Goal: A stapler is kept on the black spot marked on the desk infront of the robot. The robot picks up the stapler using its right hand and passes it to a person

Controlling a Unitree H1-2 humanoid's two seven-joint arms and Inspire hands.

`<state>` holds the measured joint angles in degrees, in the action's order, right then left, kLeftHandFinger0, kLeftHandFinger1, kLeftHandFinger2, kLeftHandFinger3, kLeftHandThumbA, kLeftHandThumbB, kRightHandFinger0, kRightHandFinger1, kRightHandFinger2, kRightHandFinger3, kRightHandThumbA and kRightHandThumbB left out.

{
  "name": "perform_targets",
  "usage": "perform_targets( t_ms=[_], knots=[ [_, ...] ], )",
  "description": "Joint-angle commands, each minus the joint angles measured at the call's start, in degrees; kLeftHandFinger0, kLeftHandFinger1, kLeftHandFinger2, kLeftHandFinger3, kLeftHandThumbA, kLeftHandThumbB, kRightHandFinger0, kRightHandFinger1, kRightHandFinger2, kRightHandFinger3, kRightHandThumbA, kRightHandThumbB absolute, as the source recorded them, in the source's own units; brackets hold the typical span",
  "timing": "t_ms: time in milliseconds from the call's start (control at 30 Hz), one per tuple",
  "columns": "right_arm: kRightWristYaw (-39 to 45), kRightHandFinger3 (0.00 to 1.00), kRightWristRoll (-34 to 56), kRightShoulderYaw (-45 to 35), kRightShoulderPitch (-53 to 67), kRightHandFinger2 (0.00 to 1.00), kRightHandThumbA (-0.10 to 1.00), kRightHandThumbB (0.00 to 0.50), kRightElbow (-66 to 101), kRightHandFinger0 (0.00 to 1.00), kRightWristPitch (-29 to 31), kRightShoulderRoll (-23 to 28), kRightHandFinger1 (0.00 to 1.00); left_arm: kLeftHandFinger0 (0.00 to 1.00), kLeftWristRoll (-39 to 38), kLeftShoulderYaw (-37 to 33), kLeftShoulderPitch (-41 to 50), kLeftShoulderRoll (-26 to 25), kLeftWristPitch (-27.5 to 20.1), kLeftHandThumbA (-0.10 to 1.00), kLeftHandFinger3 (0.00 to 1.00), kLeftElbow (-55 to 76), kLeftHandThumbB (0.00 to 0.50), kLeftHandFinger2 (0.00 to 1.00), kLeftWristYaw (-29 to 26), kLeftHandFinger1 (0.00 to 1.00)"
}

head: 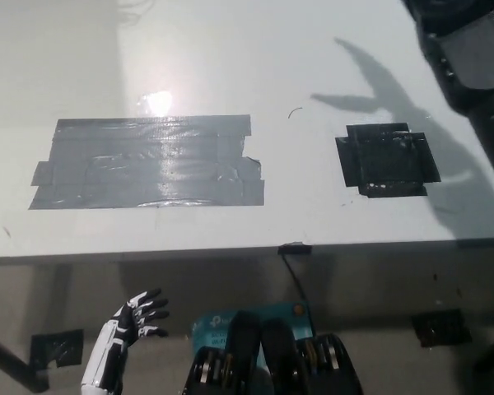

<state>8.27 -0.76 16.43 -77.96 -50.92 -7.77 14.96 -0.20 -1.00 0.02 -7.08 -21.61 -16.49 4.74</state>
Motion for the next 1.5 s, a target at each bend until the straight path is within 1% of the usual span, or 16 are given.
perform_targets(
  t_ms=[0, 100, 133, 267, 300, 333, 533, 567, 633, 800, 833, 933, 1167, 1267, 1300, 1467],
  knots=[
    [3.7, 1.00, 2.0, -8.4, 10.8, 1.00, 1.00, 0.450, 48.2, 1.00, -12.4, 11.6, 1.00, 0.68, 0.3, 0.0, -2.1, -0.3, -1.3, 1.00, 0.84, 1.0, 0.425, 0.78, 0.2, 0.77],
    [4.5, 1.00, 4.9, -11.1, 17.4, 1.00, 1.00, 0.421, 61.8, 1.00, -14.3, 13.3, 1.00, 0.71, 1.1, 0.2, -2.6, -0.3, -1.6, 1.00, 0.84, 0.8, 0.423, 0.79, -0.4, 0.78],
    [4.5, 1.00, 6.5, -13.7, 22.9, 1.00, 1.00, 0.413, 70.4, 1.00, -13.7, 15.4, 1.00, 0.81, 1.0, 0.2, -3.5, -0.6, -1.2, 1.00, 0.89, 0.6, 0.437, 0.86, -0.2, 0.86],
    [3.8, 1.00, 10.0, -20.8, 32.8, 1.00, 1.00, 0.400, 83.7, 1.00, -12.3, 19.3, 1.00, 0.98, 2.1, 0.2, -6.7, -1.0, -0.6, 1.00, 0.99, -0.5, 0.476, 0.96, -0.5, 1.00],
    [3.7, 1.00, 10.2, -21.7, 33.8, 1.00, 1.00, 0.480, 85.1, 1.00, -12.2, 19.8, 1.00, 1.00, 2.3, 0.2, -7.1, -1.1, -0.4, 1.00, 1.00, -0.6, 0.482, 0.99, -0.6, 1.00],
    [3.4, 1.00, 11.3, -23.7, 36.0, 1.00, 1.00, 0.425, 88.0, 1.00, -12.6, 20.9, 1.00, 1.00, 2.5, 0.1, -7.8, -1.4, 0.1, 1.00, 1.00, -0.7, 0.489, 1.00, -0.5, 1.00],
    [-0.1, 1.00, 18.9, -32.0, 50.8, 1.00, 1.00, 0.367, 100.9, 1.00, -12.4, 23.4, 1.00, 1.00, 1.5, -0.2, -8.5, -1.3, 1.4, 1.00, 1.00, -0.9, 0.494, 1.00, 0.5, 1.00],
    [-1.1, 1.00, 19.9, -32.2, 53.0, 1.00, 1.00, 0.396, 102.5, 1.00, -12.1, 23.0, 1.00, 1.00, 1.4, -0.2, -8.3, -1.3, 1.8, 1.00, 1.00, -0.7, 0.499, 1.00, 0.5, 1.00],
    [-2.7, 1.00, 20.5, -31.4, 58.2, 1.00, 1.00, 0.434, 105.0, 1.00, -9.5, 22.0, 1.00, 1.00, 1.4, -0.1, -7.8, -1.0, 2.5, 1.00, 1.00, -0.1, 0.487, 1.00, 0.4, 1.00],
    [-3.6, 1.00, 14.0, -26.0, 70.3, 1.00, 1.00, 0.369, 105.4, 1.00, 5.2, 17.0, 1.00, 1.00, 1.9, -0.5, -7.4, -1.0, 1.8, 1.00, 1.00, -1.1, 0.488, 1.00, 0.4, 1.00],
    [-3.8, 1.00, 10.6, -22.7, 74.5, 1.00, 1.00, 0.359, 105.4, 1.00, 10.2, 13.0, 1.00, 1.00, 2.4, -0.6, -7.0, -1.0, 1.6, 1.00, 1.00, -1.3, 0.481, 1.00, 0.2, 1.00],
    [-3.7, 1.00, 7.2, -16.9, 81.6, 1.00, 1.00, 0.351, 105.4, 1.00, 15.4, 6.7, 1.00, 1.00, 2.6, -0.8, -5.9, -0.9, 1.2, 1.00, 1.00, -1.1, 0.462, 1.00, 0.2, 1.00],
    [-3.1, 1.00, 2.9, -10.3, 91.0, 1.00, 1.00, 0.335, 95.5, 1.00, 19.8, -1.6, 1.00, 1.00, 2.5, -0.8, -2.7, -0.8, -0.5, 1.00, 1.00, -1.3, 0.473, 1.00, 0.1, 1.00],
    [-3.7, 1.00, 1.6, -9.1, 94.2, 1.00, 1.00, 0.368, 87.6, 1.00, 19.9, -4.5, 1.00, 1.00, 2.5, -0.8, -1.6, -0.6, -0.1, 1.00, 1.00, -1.0, 0.500, 1.00, 0.0, 1.00],
    [-3.3, 1.00, 1.7, -8.8, 94.5, 1.00, 1.00, 0.329, 82.5, 1.00, 20.5, -5.2, 1.00, 1.00, 2.8, -0.9, -1.2, -0.7, -0.5, 1.00, 1.00, -1.1, 0.496, 1.00, -0.1, 1.00],
    [-2.6, 1.00, 2.2, -10.0, 93.0, 1.00, 1.00, 0.263, 68.6, 1.00, 22.0, -7.1, 1.00, 1.00, 3.9, -1.2, 0.1, -0.5, -2.0, 1.00, 1.00, -1.4, 0.484, 1.00, -0.5, 1.00]
  ],
)
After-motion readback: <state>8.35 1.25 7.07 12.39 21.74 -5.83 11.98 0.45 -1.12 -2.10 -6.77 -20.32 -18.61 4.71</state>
